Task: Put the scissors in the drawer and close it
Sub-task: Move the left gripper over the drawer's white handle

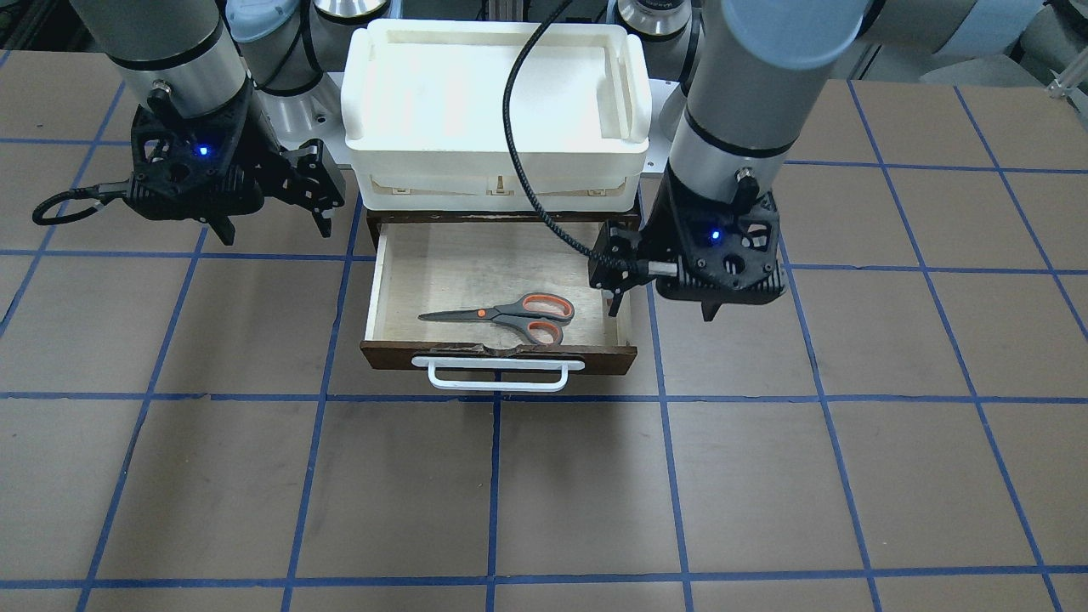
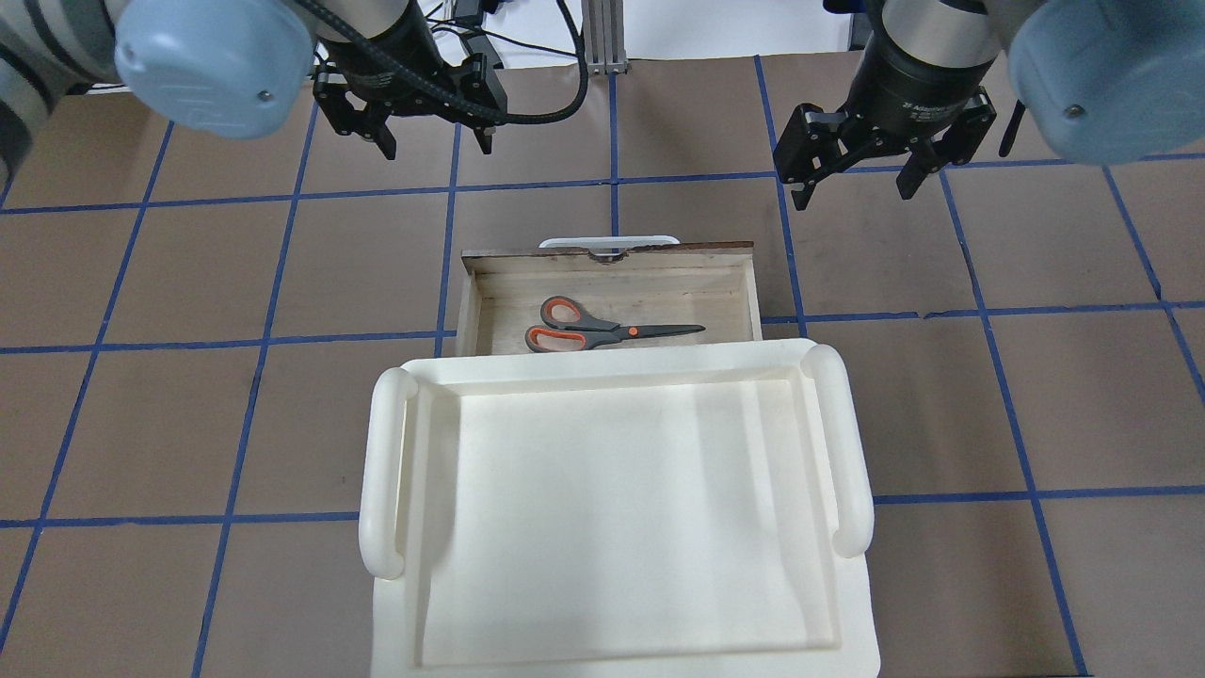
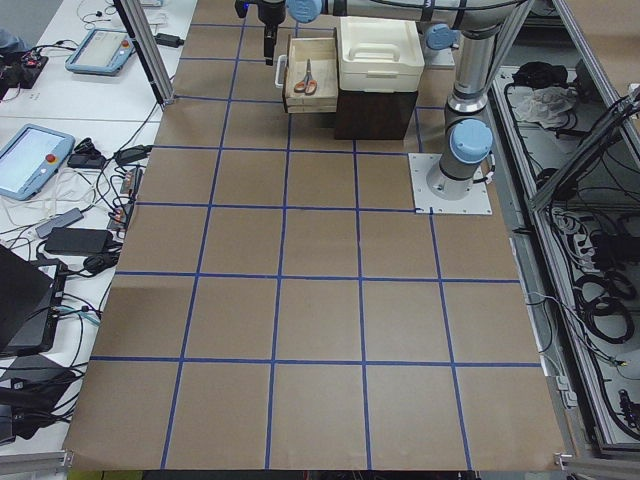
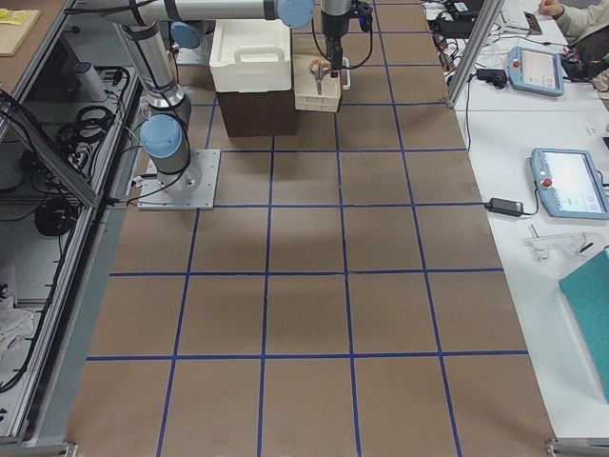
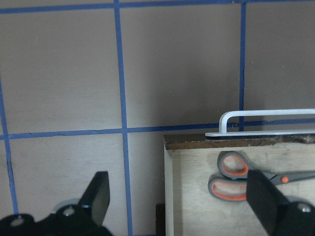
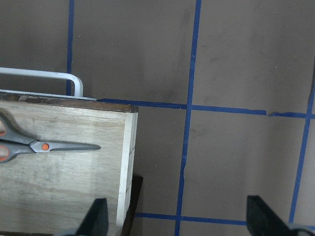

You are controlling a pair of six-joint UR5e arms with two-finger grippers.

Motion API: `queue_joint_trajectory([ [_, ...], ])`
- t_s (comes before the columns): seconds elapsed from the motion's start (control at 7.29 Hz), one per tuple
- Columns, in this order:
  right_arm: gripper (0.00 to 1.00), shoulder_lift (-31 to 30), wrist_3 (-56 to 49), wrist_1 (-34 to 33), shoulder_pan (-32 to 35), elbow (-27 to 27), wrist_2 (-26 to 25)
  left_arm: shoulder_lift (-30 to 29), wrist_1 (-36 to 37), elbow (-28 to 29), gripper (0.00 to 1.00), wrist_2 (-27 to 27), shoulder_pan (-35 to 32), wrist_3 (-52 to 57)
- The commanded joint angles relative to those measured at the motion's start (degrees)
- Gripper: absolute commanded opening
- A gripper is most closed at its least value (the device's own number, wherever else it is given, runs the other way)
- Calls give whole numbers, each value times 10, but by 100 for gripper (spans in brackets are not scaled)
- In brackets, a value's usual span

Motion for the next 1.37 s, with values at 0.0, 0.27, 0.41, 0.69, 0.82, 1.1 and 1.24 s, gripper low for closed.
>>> queue_joint_trajectory([
  [0.0, 100, -5, 14, 4, -2, 1, -1, -52, 40, 16, 100, 5, -25, -51],
  [0.27, 100, -5, 19, 5, -2, 0, -1, -99, 94, 28, 100, 5, -36, -82],
  [0.41, 100, -5, 19, 10, -2, 1, -1, -120, 100, 44, 100, 5, -46, -96],
  [0.69, 100, -5, 19, 9, -2, 0, -2, -154, 107, 63, 100, 5, -61, -107],
  [0.82, 100, -5, 19, 6, -2, 0, -2, -169, 107, 62, 100, 5, -67, -106],
  [1.1, 100, -5, 19, 4, -2, 1, -1, -197, 107, 63, 100, 5, -84, -105],
  [1.24, 100, -6, 19, 5, -2, 1, -2, -206, 103, 65, 100, 2, -84, -97],
])
